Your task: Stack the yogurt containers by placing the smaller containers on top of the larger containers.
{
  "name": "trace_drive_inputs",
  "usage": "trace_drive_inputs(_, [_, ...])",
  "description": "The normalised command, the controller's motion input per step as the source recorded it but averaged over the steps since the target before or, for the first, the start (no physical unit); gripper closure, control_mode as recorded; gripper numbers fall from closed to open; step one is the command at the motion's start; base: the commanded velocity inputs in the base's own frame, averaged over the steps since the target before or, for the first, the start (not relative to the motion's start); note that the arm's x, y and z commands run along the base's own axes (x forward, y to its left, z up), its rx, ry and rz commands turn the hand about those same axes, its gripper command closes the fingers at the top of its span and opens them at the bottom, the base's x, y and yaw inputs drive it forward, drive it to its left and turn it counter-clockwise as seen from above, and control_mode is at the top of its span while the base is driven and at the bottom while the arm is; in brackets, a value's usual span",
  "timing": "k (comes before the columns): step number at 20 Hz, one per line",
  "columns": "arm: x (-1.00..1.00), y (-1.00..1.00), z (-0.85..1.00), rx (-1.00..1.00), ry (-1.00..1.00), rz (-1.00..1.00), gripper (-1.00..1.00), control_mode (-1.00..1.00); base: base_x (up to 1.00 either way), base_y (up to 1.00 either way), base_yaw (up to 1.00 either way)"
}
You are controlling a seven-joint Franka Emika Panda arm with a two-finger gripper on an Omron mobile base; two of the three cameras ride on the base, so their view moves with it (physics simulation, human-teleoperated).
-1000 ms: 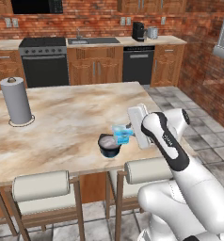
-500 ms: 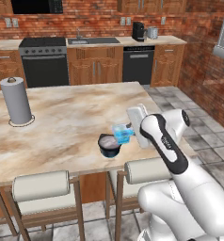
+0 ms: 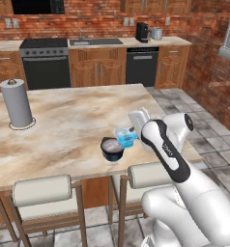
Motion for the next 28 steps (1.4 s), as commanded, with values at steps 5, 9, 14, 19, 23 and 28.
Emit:
trace_drive_inputs(5, [0.0,0.0,-0.01,-0.02,0.0,0.0,1.0,-1.0,0.0,0.0,0.0])
trace_drive_inputs(9, [0.0,0.0,-0.05,0.0,-0.01,0.0,1.0,-1.0,0.0,0.0,0.0])
trace_drive_inputs(14, [0.0,0.0,-0.05,0.0,0.0,0.0,1.0,-1.0,0.0,0.0,0.0])
trace_drive_inputs(19, [0.03,0.0,-0.11,0.0,0.0,0.0,1.0,-1.0,0.0,0.0,0.0])
trace_drive_inputs(23, [0.09,0.0,-0.11,0.0,0.0,0.0,1.0,-1.0,0.0,0.0,0.0])
trace_drive_inputs(28, [0.14,0.0,-0.12,0.0,0.0,0.0,1.0,-1.0,0.0,0.0,0.0])
